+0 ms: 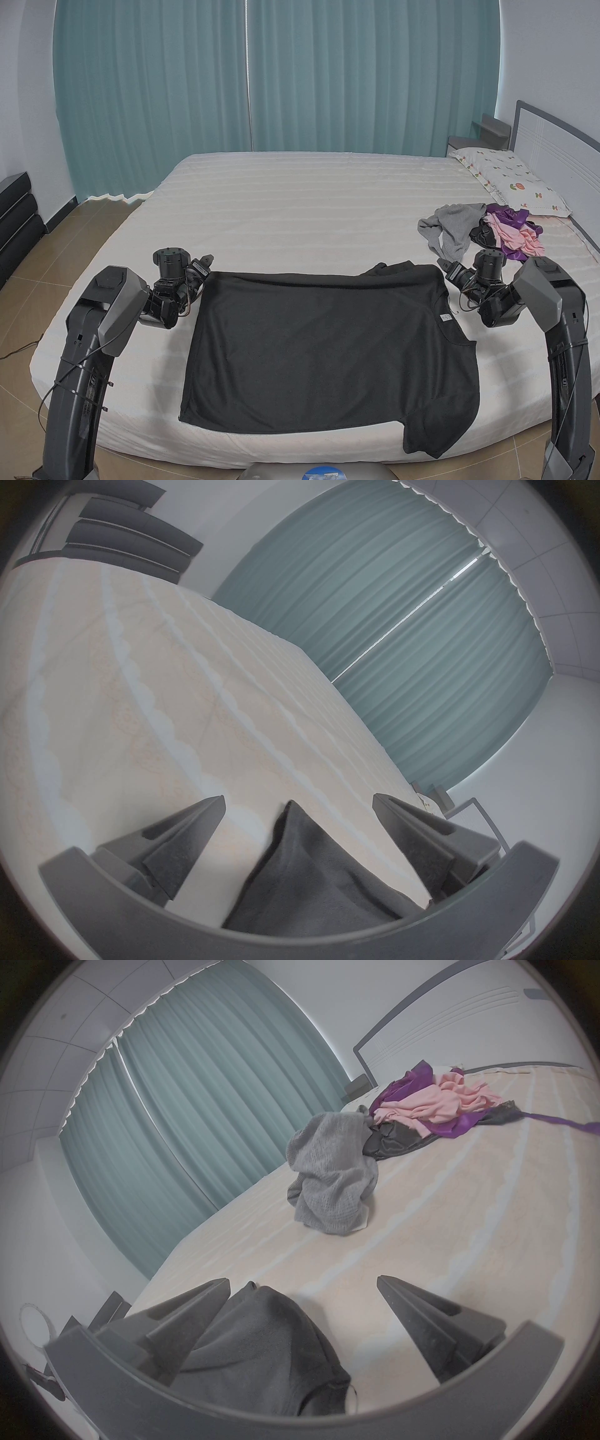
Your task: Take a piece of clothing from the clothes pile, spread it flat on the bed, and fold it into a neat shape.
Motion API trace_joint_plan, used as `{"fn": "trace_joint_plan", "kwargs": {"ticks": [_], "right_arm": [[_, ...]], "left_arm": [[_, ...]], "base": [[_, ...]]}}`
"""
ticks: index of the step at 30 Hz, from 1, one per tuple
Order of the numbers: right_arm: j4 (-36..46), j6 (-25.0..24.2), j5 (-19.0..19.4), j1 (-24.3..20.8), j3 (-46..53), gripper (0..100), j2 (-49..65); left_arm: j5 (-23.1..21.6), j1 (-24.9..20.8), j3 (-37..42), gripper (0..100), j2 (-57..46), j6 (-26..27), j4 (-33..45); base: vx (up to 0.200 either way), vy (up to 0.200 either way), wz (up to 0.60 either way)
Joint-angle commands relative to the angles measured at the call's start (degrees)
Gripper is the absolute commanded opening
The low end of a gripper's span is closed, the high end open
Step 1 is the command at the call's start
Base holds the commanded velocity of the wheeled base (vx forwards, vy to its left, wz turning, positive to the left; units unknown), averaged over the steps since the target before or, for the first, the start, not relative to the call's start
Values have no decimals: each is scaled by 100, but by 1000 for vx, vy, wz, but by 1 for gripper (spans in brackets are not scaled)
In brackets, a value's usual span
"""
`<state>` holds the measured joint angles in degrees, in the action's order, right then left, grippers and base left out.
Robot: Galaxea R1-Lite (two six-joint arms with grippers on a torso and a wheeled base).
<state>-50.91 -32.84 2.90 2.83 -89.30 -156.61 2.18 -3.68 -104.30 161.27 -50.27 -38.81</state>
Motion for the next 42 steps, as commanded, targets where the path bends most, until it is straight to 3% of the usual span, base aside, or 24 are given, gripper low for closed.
{"fn": "trace_joint_plan", "kwargs": {"ticks": [1, 5, 6, 8, 10, 14, 17, 21, 25, 30, 38, 42], "right_arm": [[-42, -21, 176, 201, 738, 100, 852], [-262, -179, 712, 262, 2224, 100, 1854], [-262, -179, 712, 262, 2224, 100, 1854], [-394, -275, 1353, 297, 3190, 100, 2539], [-402, -231, 1608, 288, 3911, 100, 2943], [-446, -275, 1687, 280, 4658, 100, 3374], [-552, -284, 1696, 306, 5511, 100, 3726], [-736, -337, 1837, 306, 6302, 100, 3972], [-1360, -355, 1925, 324, 7093, 100, 3954], [-2011, -355, 2426, 420, 7717, 100, 3708], [-2310, -390, 2478, 429, 7989, 100, 3515], [-2301, -390, 2478, 438, 8007, 100, 3480]], "left_arm": [[54, 140, 622, 100, -579, -158, -100], [-25, 192, 1773, 100, -1423, -352, -109], [-25, 192, 1773, 100, -1423, -352, -109], [-34, 184, 2503, 100, -1889, -360, -126], [-42, 184, 3127, 100, -2275, -352, -170], [-245, 192, 4129, 100, -2838, -360, -531], [-666, 192, 5552, 100, -3559, -360, -926], [-1018, 148, 6625, 100, -4051, -360, -1199], [-1273, -10, 7688, 100, -4350, -387, -1541], [-1457, -106, 8128, 100, -4306, -624, -1990], [-1466, -71, 8321, 100, -4314, -650, -2034], [-1475, -71, 8426, 100, -4341, -642, -2042]], "base": [[0, 0, 0], [0, 0, 0], [0, 0, 0], [0, 0, 0], [0, 0, 0], [0, 0, 0], [0, 0, 0], [0, 0, 0], [0, 0, 0], [-40, 0, 0], [-200, 0, 0], [0, 0, 0]]}}
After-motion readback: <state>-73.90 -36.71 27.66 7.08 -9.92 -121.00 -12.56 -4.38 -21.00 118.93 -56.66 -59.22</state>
